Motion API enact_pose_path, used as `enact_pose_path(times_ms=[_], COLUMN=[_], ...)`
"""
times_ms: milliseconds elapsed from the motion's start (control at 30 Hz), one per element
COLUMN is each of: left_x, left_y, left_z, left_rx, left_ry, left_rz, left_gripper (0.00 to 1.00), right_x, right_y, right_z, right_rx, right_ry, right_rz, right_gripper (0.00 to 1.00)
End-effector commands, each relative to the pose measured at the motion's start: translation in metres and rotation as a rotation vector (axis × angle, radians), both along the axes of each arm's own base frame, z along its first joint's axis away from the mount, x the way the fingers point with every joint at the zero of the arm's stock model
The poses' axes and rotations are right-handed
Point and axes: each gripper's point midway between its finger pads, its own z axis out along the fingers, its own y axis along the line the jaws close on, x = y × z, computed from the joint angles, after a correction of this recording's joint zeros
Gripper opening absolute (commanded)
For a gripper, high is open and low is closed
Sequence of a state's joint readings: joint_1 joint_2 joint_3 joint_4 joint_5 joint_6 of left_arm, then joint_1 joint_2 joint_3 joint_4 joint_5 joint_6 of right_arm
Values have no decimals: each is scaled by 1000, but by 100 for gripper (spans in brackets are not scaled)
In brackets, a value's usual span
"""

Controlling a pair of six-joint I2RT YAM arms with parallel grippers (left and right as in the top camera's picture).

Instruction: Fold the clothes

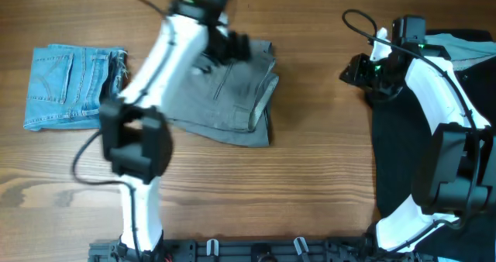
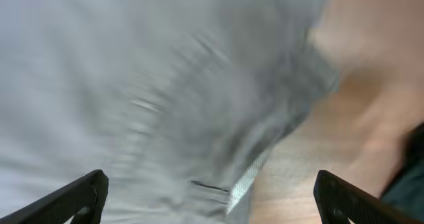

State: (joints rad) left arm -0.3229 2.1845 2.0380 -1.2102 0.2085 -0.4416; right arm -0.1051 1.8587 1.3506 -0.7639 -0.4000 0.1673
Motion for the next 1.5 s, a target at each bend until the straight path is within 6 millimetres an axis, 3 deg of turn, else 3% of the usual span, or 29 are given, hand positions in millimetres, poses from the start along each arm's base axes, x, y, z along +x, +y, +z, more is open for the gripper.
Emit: enact_pose_path(times_ms=[0, 33, 67, 133, 200, 233, 267, 300, 367, 467, 567, 667, 767, 867, 967, 1033, 1100, 1167, 1267, 1333, 1400, 1467], left_x=[21, 22, 22, 19, 10, 4, -2, -8, -24, -41, -65, -100, -123, -126, -113, -97, -77, -44, 10, 34, 42, 37], left_y=[67, 87, 99, 110, 113, 112, 108, 102, 93, 81, 91, 89, 100, 114, 126, 135, 140, 144, 148, 147, 148, 150], left_z=[63, 51, 39, 17, 0, -3, -1, 2, 3, -10, -58, -97, -136, -156, -160, -163, -163, -157, -128, -103, -77, -47], left_rx=[-7, 13, 24, 13, -55, -91, -145, -185, -209, -193, -24, 1, 43, 77, 87, 90, 77, 63, 43, 38, 42, 47], left_ry=[-154, -135, -118, -73, -4, 26, 55, 78, 148, 222, 342, 449, 473, 448, 395, 328, 255, 130, -41, -113, -129, -104], left_rz=[54, 31, -10, -58, -56, -48, -44, -44, -53, -59, 79, 104, 109, 161, 167, 173, 190, 182, 199, 173, 154, 148], left_gripper=[94, 93, 100, 100, 95, 71, 31, 4, 4, 4, 4, 4, 4, 4, 4, 4, 4, 4, 4, 4, 6, 20], right_x=[6, 7, 9, 10, 5, 3, 2, 3, 13, 36, 53, 53, 53, 56, 51, 33, 10, -15, -78, -103, -106, -89], right_y=[42, 50, 54, 68, 94, 103, 114, 123, 145, 165, 190, 201, 206, 213, 220, 217, 209, 196, 159, 151, 151, 157], right_z=[22, 23, 24, 28, 36, 38, 38, 40, 47, 57, 81, 84, 63, 15, -45, -92, -124, -137, -138, -123, -104, -72], right_rx=[111, 111, 111, 130, 195, 205, 211, 219, 249, 273, 333, 341, 317, 256, 225, 197, 164, 117, -29, -64, -61, -29], right_ry=[-107, -118, -129, -152, -190, -192, -193, -196, -240, -321, -423, -440, -403, -324, -230, -105, 28, 171, 512, 604, 578, 432], right_rz=[174, 193, 201, 237, 339, 359, 372, 375, 357, 277, 253, 264, 258, 222, 226, 223, 211, 159, -72, -67, -9, 78], right_gripper=[52, 52, 52, 53, 40, 33, 22, 14, 6, 4, 5, 13, 13, 13, 13, 13, 5, 4, 4, 4, 4, 4])
